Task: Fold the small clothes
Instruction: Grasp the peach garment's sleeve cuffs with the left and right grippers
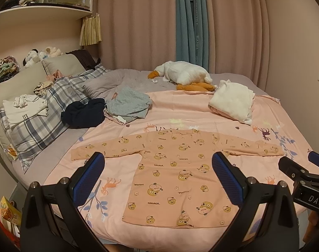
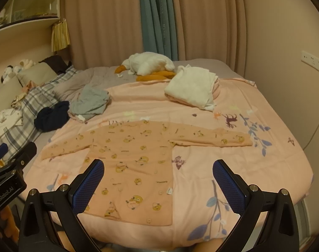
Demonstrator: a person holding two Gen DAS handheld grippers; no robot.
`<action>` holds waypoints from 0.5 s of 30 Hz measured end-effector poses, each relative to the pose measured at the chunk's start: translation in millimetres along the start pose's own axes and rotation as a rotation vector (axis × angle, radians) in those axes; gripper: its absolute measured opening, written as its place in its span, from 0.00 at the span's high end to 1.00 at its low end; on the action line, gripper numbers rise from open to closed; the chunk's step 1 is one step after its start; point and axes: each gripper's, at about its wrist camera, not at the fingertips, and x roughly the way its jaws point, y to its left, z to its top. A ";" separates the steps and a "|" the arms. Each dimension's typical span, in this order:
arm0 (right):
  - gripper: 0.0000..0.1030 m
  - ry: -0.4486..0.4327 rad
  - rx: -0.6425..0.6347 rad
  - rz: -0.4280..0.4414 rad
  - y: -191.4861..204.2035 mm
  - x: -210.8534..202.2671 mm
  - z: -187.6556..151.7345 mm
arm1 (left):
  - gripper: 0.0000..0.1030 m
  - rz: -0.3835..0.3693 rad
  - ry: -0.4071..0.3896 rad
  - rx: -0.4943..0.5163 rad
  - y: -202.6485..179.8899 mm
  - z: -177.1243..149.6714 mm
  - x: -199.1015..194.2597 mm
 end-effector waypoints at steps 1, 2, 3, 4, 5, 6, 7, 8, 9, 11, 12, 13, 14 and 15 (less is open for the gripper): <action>0.00 0.000 0.001 0.000 0.3 -0.8 -0.5 | 0.01 0.002 0.003 0.001 0.2 0.0 2.5; 0.00 0.005 0.004 0.002 0.6 2.6 -0.2 | 0.01 0.003 0.005 0.001 1.5 0.0 4.6; 0.00 0.009 0.006 0.004 1.0 5.9 0.1 | 0.01 0.006 0.011 -0.001 1.9 -0.4 8.4; 0.00 0.017 0.008 0.006 1.4 11.2 0.8 | 0.01 0.006 0.017 -0.003 2.7 -0.6 12.8; 0.00 0.022 0.007 0.010 1.7 15.5 1.1 | 0.01 0.004 0.024 -0.005 3.7 -0.9 17.7; 0.00 0.024 0.006 0.014 1.4 18.0 1.2 | 0.01 -0.002 0.034 -0.010 5.7 -1.0 24.5; 0.00 0.027 0.004 0.030 -0.5 25.2 3.5 | 0.01 -0.014 0.050 -0.021 9.0 -1.0 33.5; 0.01 0.029 0.004 0.033 -0.4 26.8 4.5 | 0.01 -0.028 0.067 -0.031 13.1 -0.5 41.5; 0.01 0.036 0.014 0.051 -6.5 36.9 8.9 | 0.01 -0.048 0.091 -0.048 19.0 -0.4 54.4; 0.01 0.056 0.038 0.057 -20.5 53.6 14.6 | 0.01 -0.055 0.131 -0.086 33.2 -0.4 82.7; 0.01 0.078 0.064 0.049 -35.2 71.1 19.7 | 0.01 -0.039 0.149 -0.099 41.1 -0.8 101.0; 0.01 0.089 0.076 0.042 -45.2 79.7 21.4 | 0.02 -0.012 0.181 -0.098 47.3 -1.2 120.9; 0.01 0.107 0.094 0.020 -59.2 95.0 25.2 | 0.03 0.021 0.238 -0.088 54.3 -2.3 149.2; 0.01 0.126 0.111 -0.023 -78.1 117.8 30.8 | 0.06 0.029 0.270 -0.090 59.3 -3.4 167.5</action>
